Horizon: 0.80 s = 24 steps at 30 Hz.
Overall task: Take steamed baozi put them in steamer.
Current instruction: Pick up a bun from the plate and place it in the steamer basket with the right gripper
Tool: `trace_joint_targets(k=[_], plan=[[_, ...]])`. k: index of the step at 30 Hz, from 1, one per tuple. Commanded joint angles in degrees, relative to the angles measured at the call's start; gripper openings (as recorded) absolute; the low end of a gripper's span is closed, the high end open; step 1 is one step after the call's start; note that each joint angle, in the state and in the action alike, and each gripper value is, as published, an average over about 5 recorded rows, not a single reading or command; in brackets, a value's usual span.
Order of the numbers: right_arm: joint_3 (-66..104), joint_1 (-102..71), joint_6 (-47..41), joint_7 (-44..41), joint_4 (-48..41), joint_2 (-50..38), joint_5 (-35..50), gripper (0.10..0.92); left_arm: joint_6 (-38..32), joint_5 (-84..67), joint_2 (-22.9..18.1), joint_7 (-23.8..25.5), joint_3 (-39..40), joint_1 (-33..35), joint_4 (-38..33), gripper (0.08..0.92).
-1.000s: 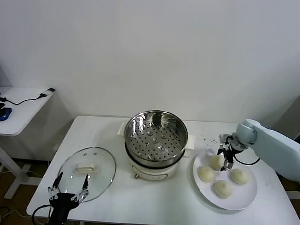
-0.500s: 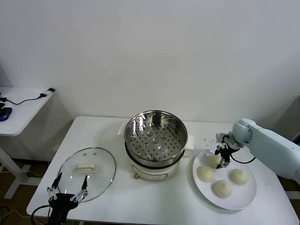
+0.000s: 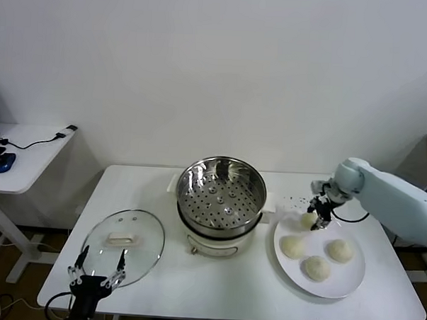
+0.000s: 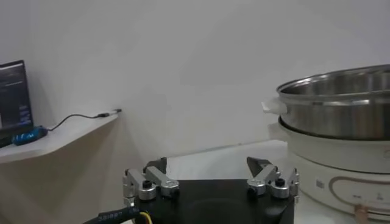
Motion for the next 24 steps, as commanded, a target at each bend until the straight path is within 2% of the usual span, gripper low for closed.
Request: trace_joint_targets(k=[1,4,10,16,24], plan=[[-14.78,24.32,19.86,-2.78,4.95,4.92,-1.41,0.587,0.09,0.08,0.06,0.04,0.01,0.02,-0.11,0.823],[-15.81,28.45,26.26,-2.25,6.11,8.78,-4.71,0.591,0.18,0.16,0.07,0.05,0.04,0.03,-0.24,0.823],[-10.59,27.59,33.36,-0.55,7.77,16.63,-14.63,0.586,0.27,0.58,-0.11,0.03,0.57,-0.11,-0.47,0.823],[-6.24,20.26,34.97,0.65,8.04,23.57,-19.45,0.587,0.12,0.64,-0.36,-0.05,0.71,0.13,-0.79,0.823],[-0.92,8.65,36.79,1.78,1.53,30.1,-28.75,0.588,-0.45,0.14,-0.2,-0.04,0.13,0.94,-0.15,0.823]])
